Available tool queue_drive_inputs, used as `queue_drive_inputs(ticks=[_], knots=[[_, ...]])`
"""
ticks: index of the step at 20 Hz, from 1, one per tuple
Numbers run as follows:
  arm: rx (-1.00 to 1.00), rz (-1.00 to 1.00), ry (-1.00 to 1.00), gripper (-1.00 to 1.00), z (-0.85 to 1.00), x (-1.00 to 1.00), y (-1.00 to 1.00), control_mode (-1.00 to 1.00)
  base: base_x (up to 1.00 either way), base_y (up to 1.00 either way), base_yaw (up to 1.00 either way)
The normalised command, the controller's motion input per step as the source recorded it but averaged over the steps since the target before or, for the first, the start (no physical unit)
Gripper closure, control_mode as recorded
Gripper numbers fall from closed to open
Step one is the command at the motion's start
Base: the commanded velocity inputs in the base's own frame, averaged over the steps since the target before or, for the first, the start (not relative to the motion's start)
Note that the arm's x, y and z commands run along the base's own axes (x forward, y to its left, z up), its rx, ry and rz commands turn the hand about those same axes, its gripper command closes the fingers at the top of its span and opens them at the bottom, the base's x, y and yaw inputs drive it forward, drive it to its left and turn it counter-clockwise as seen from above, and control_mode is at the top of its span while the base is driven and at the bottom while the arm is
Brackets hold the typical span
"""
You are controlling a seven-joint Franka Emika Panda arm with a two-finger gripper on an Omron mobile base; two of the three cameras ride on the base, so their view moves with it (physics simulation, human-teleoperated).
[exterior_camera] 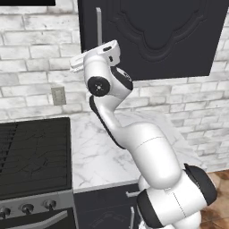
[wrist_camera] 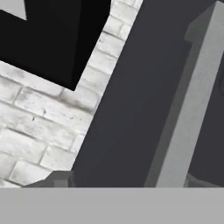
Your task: The dining table condiment station is running low on ketchup. Refill the condiment station by opening the cabinet and taking the ketchup from the cabinet and placing it on the dining table.
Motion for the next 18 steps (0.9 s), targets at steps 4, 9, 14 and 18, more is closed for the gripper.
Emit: queue_drive_inputs(ticks=[4,9,14,18], knots=[[0.00,0.00,0.00,1.00,0.00,0.04,0.00,-1.00,0.00,0.00,0.00],[0.00,0.00,0.00,1.00,0.00,0.00,0.00,-1.00,0.00,0.00,0.00],[0.00,0.00,0.00,1.00,0.00,0.00,0.00,-1.00,0.00,0.00,0.00],[0.00,-0.01,0.00,1.00,0.00,-0.31,-0.09,-1.00,0.00,0.00,0.00]])
